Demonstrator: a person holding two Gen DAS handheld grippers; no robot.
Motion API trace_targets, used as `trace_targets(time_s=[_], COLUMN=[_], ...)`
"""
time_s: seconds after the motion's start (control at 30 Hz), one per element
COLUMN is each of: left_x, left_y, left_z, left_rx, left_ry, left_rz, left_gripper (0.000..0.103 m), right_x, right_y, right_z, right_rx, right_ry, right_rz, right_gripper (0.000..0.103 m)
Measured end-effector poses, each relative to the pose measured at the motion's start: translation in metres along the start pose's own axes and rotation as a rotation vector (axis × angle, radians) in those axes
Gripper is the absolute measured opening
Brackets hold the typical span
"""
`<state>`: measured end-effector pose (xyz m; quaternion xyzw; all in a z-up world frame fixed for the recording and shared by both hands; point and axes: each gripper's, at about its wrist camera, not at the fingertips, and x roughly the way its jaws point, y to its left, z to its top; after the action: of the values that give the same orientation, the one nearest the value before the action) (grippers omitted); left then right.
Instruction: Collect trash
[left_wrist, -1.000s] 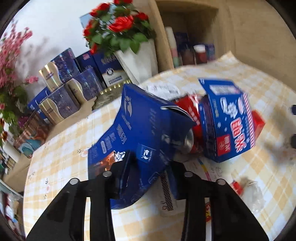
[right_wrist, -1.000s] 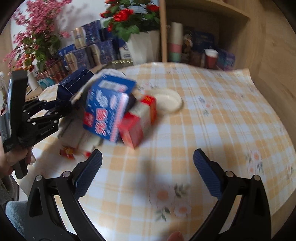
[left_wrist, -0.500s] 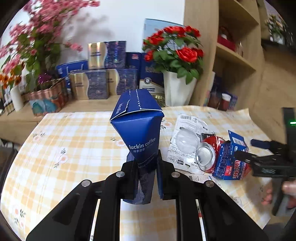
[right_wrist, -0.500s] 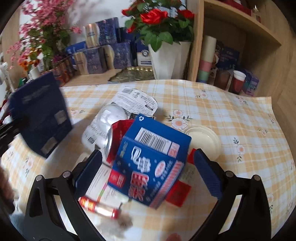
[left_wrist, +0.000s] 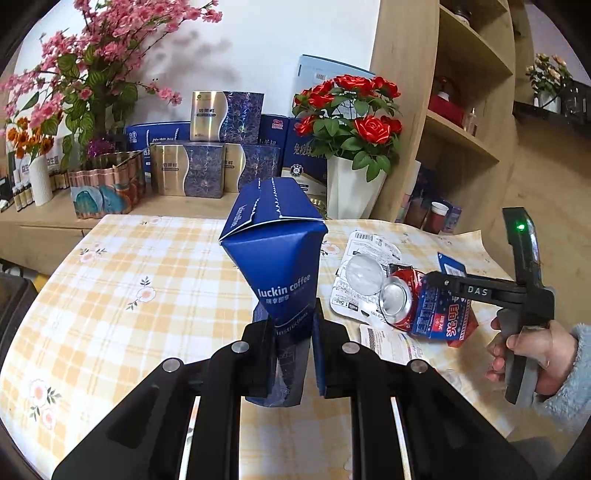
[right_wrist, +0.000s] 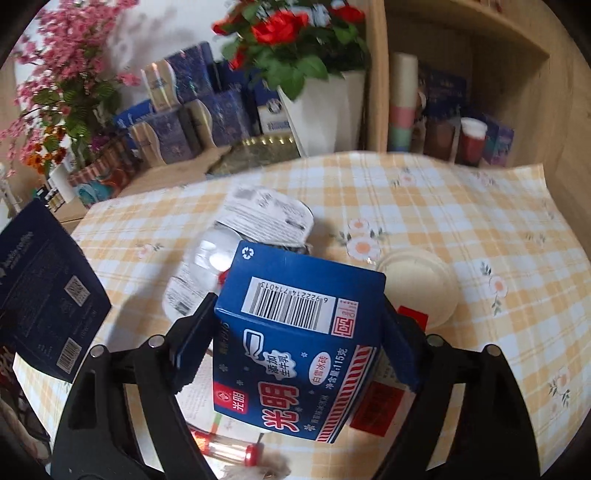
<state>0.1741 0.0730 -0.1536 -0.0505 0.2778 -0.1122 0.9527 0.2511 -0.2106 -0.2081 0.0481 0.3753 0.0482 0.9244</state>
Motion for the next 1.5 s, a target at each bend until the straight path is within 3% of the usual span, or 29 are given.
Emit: trace_targets(time_s=[0.4, 0.73, 1.1, 1.37, 1.5], left_x=[-0.051, -0.111, -0.158, -0.144, -0.125], left_y=[-0.012, -0.037, -0.074, -0.101, -0.113], left_z=[0.001, -0.026, -0.106, -0.167, -0.190], left_rx=[-0.009, -0.016, 0.069, 0.159, 0.224], left_ry=[-0.009, 0.080, 0.216, 0.393, 0.463], left_rz=[-0.030, -0.159, -0.297, -0.344, -0.328], left_gripper=[0.016, 0.016, 0.016, 0.016, 0.016], right_x=[-0.082, -0.151, -0.210, -0.228, -0.232], right_y=[0.013, 0.012, 0.012, 0.006, 0.001], right_z=[0.001, -0.045, -0.112, -0.144, -0.154], right_rx=[-0.051, -0.025, -0.009, 0.030, 0.030], right_ry=[-0.132, -0.160, -0.167, -0.156, -0.151], right_rz=[0.051, 0.119, 0.146, 0.166, 0.153], right_gripper=[0.081, 0.081, 0.081, 0.081, 0.081])
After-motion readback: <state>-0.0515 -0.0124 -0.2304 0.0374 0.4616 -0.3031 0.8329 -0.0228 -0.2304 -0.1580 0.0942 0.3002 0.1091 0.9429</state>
